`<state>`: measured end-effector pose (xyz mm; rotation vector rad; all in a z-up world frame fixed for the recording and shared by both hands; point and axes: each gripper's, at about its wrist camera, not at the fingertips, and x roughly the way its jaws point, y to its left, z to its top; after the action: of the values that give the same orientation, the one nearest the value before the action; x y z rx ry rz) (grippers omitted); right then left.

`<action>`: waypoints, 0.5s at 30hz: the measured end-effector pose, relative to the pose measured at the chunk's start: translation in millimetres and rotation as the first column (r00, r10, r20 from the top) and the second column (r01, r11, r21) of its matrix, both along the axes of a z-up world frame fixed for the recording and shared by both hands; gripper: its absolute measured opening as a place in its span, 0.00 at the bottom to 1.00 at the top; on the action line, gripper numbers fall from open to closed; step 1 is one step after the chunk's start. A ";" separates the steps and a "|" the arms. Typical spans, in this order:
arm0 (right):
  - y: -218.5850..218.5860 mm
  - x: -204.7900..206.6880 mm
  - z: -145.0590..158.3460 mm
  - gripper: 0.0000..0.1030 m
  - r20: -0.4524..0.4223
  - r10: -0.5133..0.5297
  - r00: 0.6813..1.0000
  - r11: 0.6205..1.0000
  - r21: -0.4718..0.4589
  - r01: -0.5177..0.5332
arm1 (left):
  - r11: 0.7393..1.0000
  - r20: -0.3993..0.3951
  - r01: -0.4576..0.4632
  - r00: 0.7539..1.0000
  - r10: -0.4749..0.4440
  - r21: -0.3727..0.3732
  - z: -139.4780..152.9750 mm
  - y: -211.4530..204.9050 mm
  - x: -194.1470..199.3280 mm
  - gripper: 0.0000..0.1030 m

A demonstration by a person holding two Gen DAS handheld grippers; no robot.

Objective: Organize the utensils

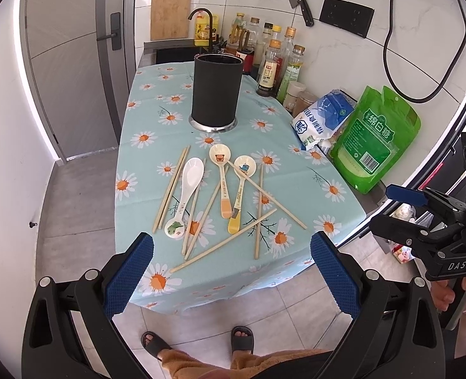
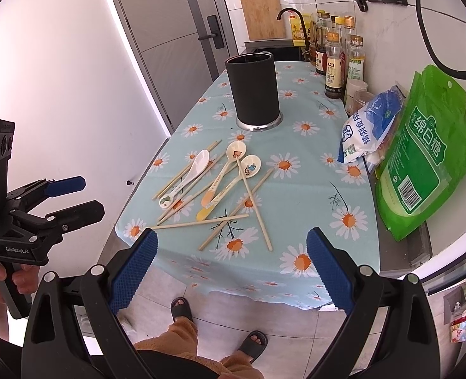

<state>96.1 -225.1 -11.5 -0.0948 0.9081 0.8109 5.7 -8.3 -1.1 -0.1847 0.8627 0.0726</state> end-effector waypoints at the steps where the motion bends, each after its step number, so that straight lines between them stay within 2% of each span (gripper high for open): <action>1: -0.3 0.3 0.0 0.91 -0.003 0.000 1.000 1.000 0.002 0.000 | 1.000 0.000 0.001 1.000 -0.001 0.003 0.1 -0.6 0.5 0.94; 15: 0.3 2.2 -2.4 0.91 -0.004 0.004 1.000 1.000 -0.006 -0.004 | 1.000 -0.003 0.008 1.000 -0.008 0.009 -1.1 -0.2 1.3 0.94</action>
<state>98.3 -224.9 -13.9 -0.0998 0.9140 0.8122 7.0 -8.5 -2.3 -0.1723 0.8658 0.0696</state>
